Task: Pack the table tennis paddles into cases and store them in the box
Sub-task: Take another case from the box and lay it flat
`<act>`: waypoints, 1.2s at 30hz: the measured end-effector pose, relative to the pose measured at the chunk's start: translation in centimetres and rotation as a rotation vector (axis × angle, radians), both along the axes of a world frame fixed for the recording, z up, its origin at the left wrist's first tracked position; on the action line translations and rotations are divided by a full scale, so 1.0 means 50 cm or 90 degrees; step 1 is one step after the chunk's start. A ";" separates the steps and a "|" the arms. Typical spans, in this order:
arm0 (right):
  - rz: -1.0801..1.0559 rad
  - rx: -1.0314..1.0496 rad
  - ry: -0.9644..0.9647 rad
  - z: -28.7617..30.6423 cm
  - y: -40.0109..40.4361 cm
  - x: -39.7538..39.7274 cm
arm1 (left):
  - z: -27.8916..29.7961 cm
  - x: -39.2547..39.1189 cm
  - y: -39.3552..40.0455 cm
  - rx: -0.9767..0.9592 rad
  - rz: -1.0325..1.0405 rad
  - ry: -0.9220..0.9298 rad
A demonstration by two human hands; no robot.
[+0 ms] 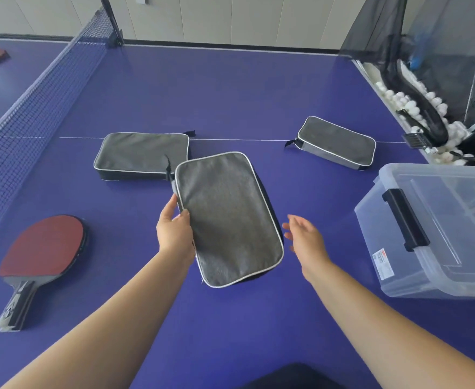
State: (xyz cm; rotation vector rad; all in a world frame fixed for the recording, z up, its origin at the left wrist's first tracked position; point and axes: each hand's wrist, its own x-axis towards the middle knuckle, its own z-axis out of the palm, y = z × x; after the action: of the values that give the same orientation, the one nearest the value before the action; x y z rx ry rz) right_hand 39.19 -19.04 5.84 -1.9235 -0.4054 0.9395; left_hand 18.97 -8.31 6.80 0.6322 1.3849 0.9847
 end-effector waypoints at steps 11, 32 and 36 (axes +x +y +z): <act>0.119 -0.077 -0.004 -0.057 -0.048 0.025 | -0.071 0.049 -0.032 -0.006 -0.448 0.189; 0.160 -0.151 -0.096 -0.143 -0.045 0.060 | -0.166 0.008 -0.108 0.080 -0.682 0.440; 0.087 -0.077 -0.040 -0.118 -0.033 0.069 | -0.151 0.012 -0.106 0.081 -0.687 0.454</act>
State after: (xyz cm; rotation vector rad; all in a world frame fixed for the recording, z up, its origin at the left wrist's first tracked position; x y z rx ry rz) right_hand 42.66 -20.70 -0.07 -2.0609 -0.5327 1.0130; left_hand 19.56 -13.60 -0.78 1.6988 1.2640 -0.0614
